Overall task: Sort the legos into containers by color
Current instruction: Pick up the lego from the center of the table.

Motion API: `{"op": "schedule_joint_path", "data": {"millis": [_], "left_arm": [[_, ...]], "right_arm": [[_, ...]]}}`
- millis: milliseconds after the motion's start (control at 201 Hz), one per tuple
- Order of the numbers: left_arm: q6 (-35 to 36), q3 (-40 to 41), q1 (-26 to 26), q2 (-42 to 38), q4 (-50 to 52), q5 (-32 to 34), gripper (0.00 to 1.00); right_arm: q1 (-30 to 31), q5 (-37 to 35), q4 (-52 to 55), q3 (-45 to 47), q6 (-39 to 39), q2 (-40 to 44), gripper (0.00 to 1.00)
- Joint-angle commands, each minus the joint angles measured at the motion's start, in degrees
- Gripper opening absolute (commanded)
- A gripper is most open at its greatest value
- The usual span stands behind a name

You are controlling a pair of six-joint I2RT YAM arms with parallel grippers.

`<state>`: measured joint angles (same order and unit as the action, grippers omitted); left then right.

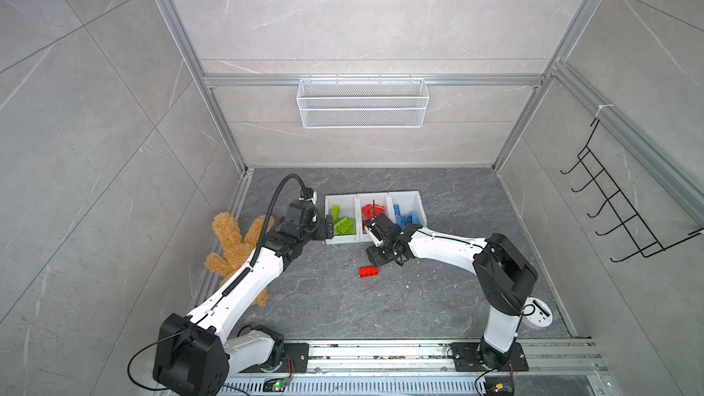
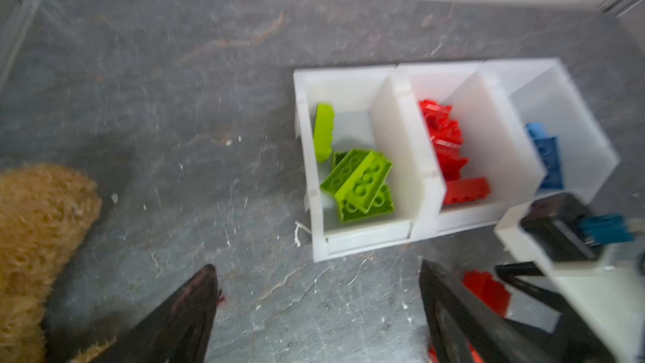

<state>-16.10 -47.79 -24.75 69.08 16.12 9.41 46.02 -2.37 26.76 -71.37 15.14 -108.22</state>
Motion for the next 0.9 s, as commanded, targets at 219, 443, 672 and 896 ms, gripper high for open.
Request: {"op": "schedule_joint_path", "data": {"millis": [219, 443, 672, 896], "left_arm": [[-1.21, 1.74, 0.46, 1.14, -4.71, 0.04, 0.92], [-1.44, 2.89, 0.54, -0.46, -4.45, -0.51, 0.92], [-1.32, 3.81, 0.67, -2.79, -4.29, 0.77, 0.93], [-1.46, 3.85, 0.88, -2.61, -4.1, 1.22, 0.93]], "right_arm": [[0.26, -2.75, 4.79, -4.18, -0.25, -4.65, 0.57], [0.28, -2.94, 4.85, -2.82, 2.02, -2.67, 0.45], [0.25, -5.46, 7.52, -6.83, 2.67, 1.54, 0.39], [-1.64, -6.07, 11.54, -21.67, -2.68, -4.45, 0.41]]}}
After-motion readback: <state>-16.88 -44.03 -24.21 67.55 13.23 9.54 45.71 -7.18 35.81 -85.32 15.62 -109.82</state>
